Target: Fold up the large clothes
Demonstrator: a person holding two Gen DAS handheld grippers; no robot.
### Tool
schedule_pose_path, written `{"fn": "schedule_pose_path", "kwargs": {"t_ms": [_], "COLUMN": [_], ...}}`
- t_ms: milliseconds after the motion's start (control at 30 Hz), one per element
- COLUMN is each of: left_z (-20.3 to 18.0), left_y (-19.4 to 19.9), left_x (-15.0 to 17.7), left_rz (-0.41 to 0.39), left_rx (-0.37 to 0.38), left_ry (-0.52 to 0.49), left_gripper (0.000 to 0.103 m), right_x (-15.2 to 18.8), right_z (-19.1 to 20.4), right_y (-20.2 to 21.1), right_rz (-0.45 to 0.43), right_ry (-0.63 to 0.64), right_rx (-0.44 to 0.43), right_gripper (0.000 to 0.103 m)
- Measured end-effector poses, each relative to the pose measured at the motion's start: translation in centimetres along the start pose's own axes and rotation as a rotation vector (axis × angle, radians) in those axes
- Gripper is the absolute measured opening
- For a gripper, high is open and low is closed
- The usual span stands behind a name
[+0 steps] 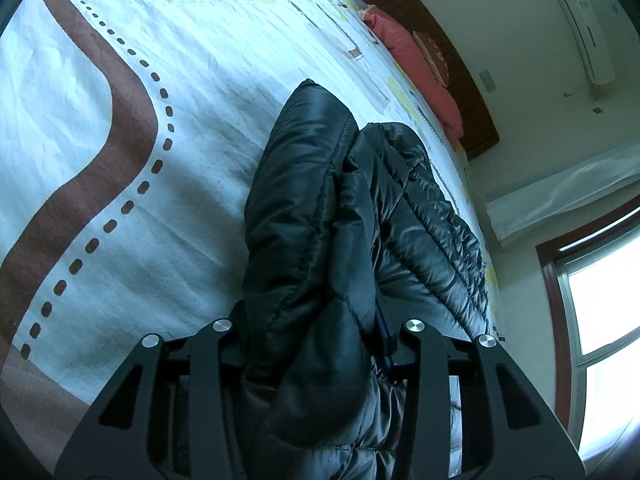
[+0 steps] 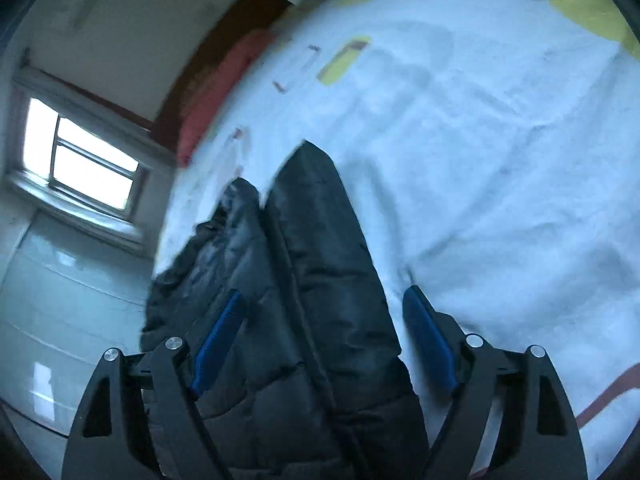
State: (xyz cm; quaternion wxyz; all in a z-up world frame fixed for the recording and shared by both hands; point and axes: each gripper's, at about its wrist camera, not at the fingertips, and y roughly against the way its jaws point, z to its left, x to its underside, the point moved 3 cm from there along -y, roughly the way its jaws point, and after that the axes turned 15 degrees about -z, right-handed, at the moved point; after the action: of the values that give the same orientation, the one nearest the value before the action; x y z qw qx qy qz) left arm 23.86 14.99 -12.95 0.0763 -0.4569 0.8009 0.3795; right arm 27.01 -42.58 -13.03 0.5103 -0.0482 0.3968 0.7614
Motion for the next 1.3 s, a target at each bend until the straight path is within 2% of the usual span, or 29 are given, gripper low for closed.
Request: {"fn": "schedule_pose_path", "kwargs": {"t_ms": [67,167,233,333,500,667,833,967,1133,1300], "left_z": [0.0,0.0,0.1,0.2,-0.3,-1.7,-5.0,-8.6,-14.3,-18.0], "left_y": [0.0,-0.1,-0.1,-0.2,0.2,1.5,3.3,4.3,4.8,4.0], "left_x": [0.0,0.0,0.0,-0.1,-0.2,-0.5,-0.8,-0.1,2.5,5.4], "left_rz": [0.001,0.001,0.003,0.01,0.008,-0.002,-0.01,0.006,0.054,0.106], "left_rx": [0.001,0.004,0.007,0.014,0.019,0.051,0.143,0.21,0.292,0.333], "left_ry": [0.002,0.005,0.011,0.022,0.031,0.07,0.093,0.063,-0.015,-0.069], "left_gripper": [0.042,0.042,0.042,0.042,0.035,0.027,0.025,0.024,0.024,0.024], "right_x": [0.7,1.5,1.5,1.6,2.8,3.5,2.9,2.5,2.2,2.0], "right_z": [0.9,2.2,2.1,2.2,2.3,3.0,2.1,1.1,-0.3,-1.0], "right_y": [-1.1,-2.6,-3.1,-3.9,-4.2,-4.9,-4.0,-2.6,-1.8,-1.1], "right_rz": [0.037,0.034,0.028,0.023,0.017,0.009,0.004,0.001,-0.004,-0.007], "right_ry": [0.027,0.098,0.088,0.082,0.06,0.056,0.051,0.041,0.027,0.013], "right_rx": [-0.033,-0.01,0.001,-0.007,-0.03,-0.035,-0.044,-0.057,-0.073,-0.087], "right_gripper": [0.082,0.08,0.067,0.055,0.044,0.042,0.042,0.041,0.041,0.041]}}
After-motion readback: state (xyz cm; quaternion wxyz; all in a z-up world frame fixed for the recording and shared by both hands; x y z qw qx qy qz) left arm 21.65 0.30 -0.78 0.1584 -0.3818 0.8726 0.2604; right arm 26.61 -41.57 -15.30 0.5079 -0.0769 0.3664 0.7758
